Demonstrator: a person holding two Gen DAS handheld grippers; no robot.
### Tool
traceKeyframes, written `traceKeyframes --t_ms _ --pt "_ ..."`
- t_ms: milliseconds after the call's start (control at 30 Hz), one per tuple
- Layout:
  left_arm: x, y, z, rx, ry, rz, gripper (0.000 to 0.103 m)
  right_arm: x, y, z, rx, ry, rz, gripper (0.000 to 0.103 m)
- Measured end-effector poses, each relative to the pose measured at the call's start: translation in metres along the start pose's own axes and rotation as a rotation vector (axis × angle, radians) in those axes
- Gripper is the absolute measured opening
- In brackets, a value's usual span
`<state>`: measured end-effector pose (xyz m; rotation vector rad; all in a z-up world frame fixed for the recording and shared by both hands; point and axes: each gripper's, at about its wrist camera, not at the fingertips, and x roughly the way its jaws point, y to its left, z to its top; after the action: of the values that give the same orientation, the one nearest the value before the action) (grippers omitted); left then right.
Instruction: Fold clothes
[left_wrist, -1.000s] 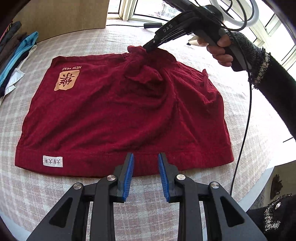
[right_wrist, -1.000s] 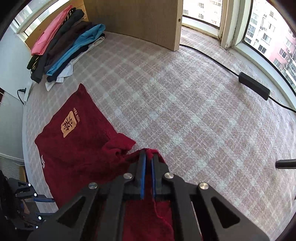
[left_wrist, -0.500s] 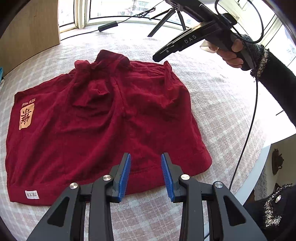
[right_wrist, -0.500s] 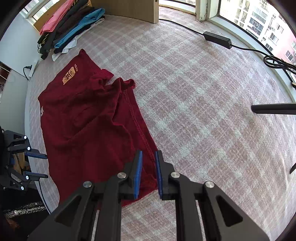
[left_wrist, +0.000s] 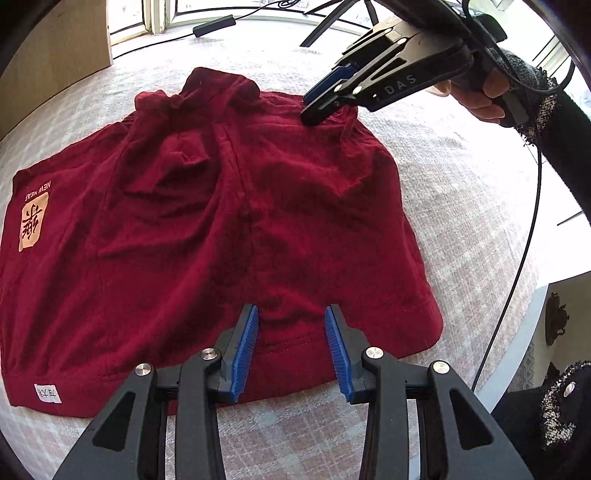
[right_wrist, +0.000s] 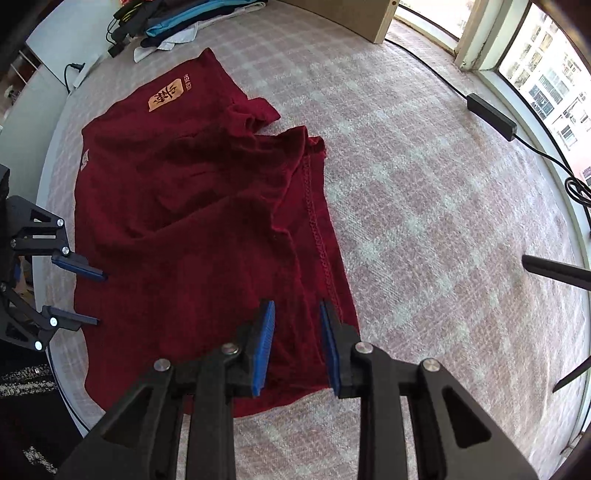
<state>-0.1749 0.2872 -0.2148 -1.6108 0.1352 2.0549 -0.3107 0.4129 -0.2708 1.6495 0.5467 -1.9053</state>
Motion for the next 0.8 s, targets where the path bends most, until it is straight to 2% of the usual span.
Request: traceKeyframes --t_ms 67,133,200,300,400,433,500,567,600,633,667,767,800 --pt "0.0 0.0 -0.001 0.001 -0.002 -0.003 0.037 0.001 0.005 0.002 -0.036 0.0 -0.016 0.025" --pt "-0.001 0.0 -0.001 0.003 -0.005 -0.011 0.04 -0.003 0.003 0.005 -0.04 -0.008 -0.02 0.003" --pt "-0.001 0.0 -0.002 0.007 -0.006 -0.014 0.04 -0.008 -0.001 0.007 -0.041 -0.016 -0.031 0.003" --pt "-0.001 0.001 -0.003 0.009 -0.008 -0.017 0.041 -0.029 -0.018 0.016 -0.009 -0.091 -0.013 0.003" --pt "-0.003 0.002 -0.004 0.006 -0.002 -0.014 0.041 -0.013 -0.032 0.035 0.055 -0.063 -0.04 0.004" --pt "-0.004 0.003 -0.004 0.006 0.003 -0.009 0.041 -0.006 -0.037 0.042 0.077 -0.052 -0.049 0.01" --pt "-0.012 0.002 -0.006 0.012 0.003 0.022 0.041 0.005 -0.043 0.039 0.104 0.011 -0.056 0.014" --pt "-0.029 -0.004 -0.009 0.039 -0.028 0.019 0.041 -0.01 -0.048 0.023 0.149 -0.042 -0.028 0.017" --pt "-0.038 -0.008 -0.01 0.05 -0.045 0.01 0.041 -0.018 -0.051 0.014 0.172 -0.073 -0.013 0.032" --pt "-0.046 -0.014 -0.012 0.062 -0.059 -0.008 0.041 -0.026 -0.06 0.0 0.225 -0.108 -0.015 0.054" --pt "-0.05 -0.022 -0.01 0.074 -0.069 -0.031 0.041 -0.032 -0.07 -0.014 0.289 -0.134 -0.02 0.06" --pt "-0.039 -0.06 -0.004 0.164 -0.063 -0.036 0.041 -0.029 -0.089 -0.051 0.437 -0.162 0.056 0.06" --pt "-0.034 -0.072 -0.002 0.196 -0.06 -0.034 0.041 -0.026 -0.09 -0.057 0.462 -0.16 0.054 0.06"
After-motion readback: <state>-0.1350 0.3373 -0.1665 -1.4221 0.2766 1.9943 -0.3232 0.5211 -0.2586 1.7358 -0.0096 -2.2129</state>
